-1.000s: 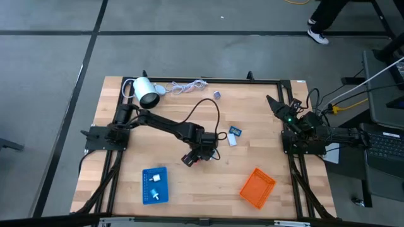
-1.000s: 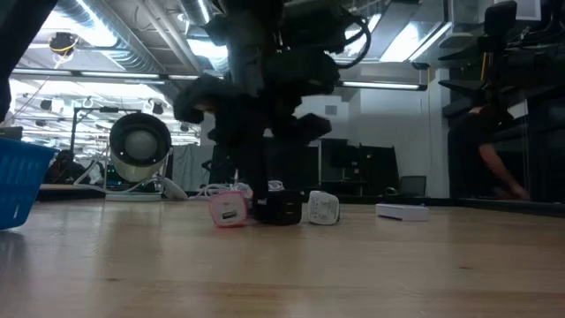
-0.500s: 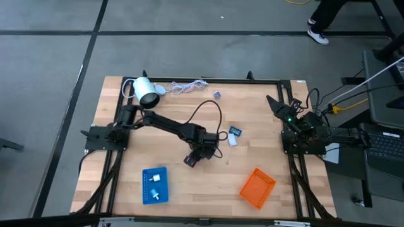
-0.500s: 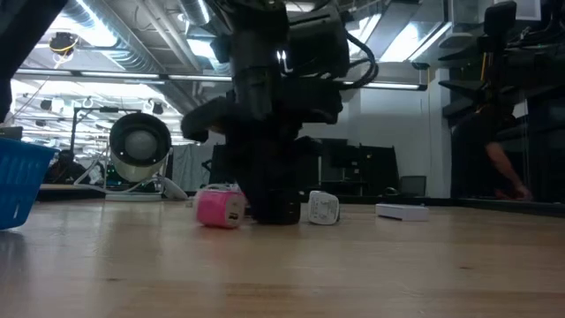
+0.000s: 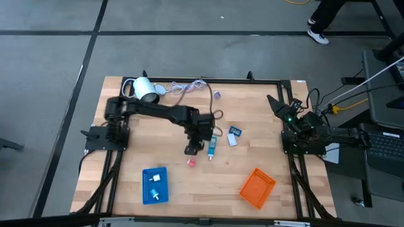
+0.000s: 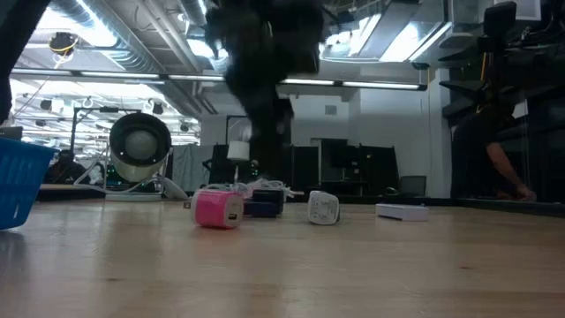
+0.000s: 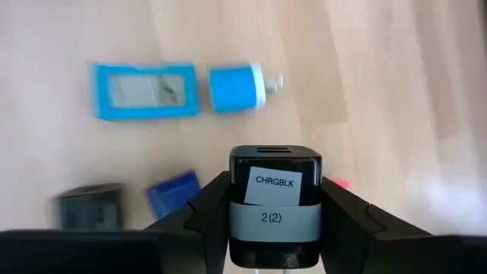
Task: Pick & Place Office items
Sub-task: Put the bottom black charger adapter into the blue basket
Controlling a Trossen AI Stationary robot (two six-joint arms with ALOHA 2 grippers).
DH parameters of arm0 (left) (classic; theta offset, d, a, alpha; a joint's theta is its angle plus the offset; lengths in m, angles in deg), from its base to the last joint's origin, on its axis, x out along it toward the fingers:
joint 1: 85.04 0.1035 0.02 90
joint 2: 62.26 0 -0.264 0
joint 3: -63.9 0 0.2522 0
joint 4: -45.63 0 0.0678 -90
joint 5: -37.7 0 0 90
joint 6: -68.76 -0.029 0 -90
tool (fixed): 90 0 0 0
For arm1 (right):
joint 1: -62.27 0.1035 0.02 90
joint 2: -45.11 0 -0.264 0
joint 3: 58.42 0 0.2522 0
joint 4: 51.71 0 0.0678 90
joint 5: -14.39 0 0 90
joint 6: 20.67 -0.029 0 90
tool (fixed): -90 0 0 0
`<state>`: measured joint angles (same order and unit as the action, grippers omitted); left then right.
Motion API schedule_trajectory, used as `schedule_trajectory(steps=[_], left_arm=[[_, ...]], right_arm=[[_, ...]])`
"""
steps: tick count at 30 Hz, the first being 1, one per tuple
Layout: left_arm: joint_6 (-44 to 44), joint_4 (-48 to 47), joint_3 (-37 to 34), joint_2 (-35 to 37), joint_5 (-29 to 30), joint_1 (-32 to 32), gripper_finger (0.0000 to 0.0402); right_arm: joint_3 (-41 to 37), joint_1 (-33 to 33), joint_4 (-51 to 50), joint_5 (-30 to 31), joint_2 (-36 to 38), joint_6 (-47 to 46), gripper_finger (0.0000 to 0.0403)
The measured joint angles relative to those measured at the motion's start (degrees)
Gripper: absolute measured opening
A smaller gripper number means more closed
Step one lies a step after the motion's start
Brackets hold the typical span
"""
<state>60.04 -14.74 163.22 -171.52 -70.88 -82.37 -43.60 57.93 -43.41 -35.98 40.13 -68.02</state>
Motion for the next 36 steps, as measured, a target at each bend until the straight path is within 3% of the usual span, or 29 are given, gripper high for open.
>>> schedule_trajectory(steps=[5,12,19,26,32,36], left_arm=[[5.0,0.4,0.0,8.0,1.6,1.3,0.0144],[12.1,0.1,-3.0,17.0,11.9,-0.4,0.0144],[27.9,5.7,-25.0,24.9,23.1,-3.9,0.0144],[52.7,16.0,-44.3,33.5,24.0,-11.7,0.0144],[70.0,13.9,-46.1,42.2,30.3,-22.9,0.0144],[73.3,11.7,-42.5,45.5,33.4,-27.9,0.0144]], right_arm=[[0.0,0.0,-0.1,0.4,0.0,-0.1,0.0205],[0.0,0.0,-0.3,0.0,0.0,-0.2,0.0205],[0.0,0.0,-0.7,0.0,0.0,-0.2,0.0205],[0.0,0.0,-0.6,-1.4,0.0,-1.6,0.0205],[0.0,0.0,-0.7,-3.0,0.0,-2.9,0.0205],[0.0,0.0,-0.7,-2.8,0.0,-2.8,0.0205]])
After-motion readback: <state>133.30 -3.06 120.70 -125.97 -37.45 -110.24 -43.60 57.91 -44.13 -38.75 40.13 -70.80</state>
